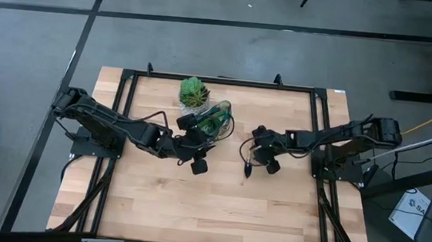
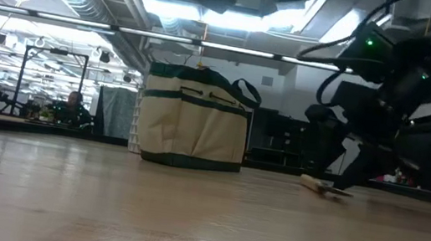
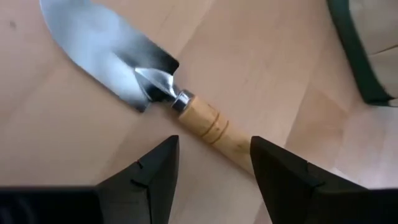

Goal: Pick & Place Garden tools in Gardening bag
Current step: Put the brown trowel into the white gardening bag

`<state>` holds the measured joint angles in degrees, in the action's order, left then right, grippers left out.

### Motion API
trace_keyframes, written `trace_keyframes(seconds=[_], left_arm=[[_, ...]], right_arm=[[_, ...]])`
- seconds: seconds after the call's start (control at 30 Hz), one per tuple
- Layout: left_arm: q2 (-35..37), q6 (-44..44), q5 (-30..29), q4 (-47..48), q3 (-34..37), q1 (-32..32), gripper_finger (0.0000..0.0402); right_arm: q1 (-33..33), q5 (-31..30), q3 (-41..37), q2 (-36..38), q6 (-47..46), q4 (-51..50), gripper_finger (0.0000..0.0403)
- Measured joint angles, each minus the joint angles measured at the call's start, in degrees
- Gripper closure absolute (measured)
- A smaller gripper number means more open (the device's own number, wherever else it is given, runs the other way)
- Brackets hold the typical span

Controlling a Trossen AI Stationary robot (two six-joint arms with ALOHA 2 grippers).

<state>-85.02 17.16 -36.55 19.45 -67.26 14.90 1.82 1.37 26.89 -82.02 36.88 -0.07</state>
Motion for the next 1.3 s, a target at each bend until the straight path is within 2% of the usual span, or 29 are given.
trace_keyframes(seconds=[0.27, 0.57, 1.0, 1.2, 1.3], left_arm=[[-0.2, 0.7, 0.5, 0.1, 0.0, 0.0, 0.0258], [-0.2, 0.7, 0.6, 0.1, 0.0, 0.0, 0.0258], [-0.2, 0.7, 0.6, 0.6, 0.0, 0.1, 0.0258], [-0.2, 0.7, 0.6, 0.6, 0.0, 0.1, 0.0258], [-0.2, 0.9, 0.6, 0.9, 0.0, 0.1, 0.0258]], right_arm=[[0.0, 2.2, 6.2, -0.6, -2.0, -9.6, 0.0202], [0.0, 2.1, 13.1, -0.8, 6.9, -18.6, 0.0202], [0.0, 2.1, 15.7, -10.3, 14.7, -18.8, 0.0202], [0.1, 4.6, 15.9, -11.7, 12.4, -19.4, 0.0204], [0.1, 5.1, 15.8, -10.8, 8.9, -19.7, 0.0225]])
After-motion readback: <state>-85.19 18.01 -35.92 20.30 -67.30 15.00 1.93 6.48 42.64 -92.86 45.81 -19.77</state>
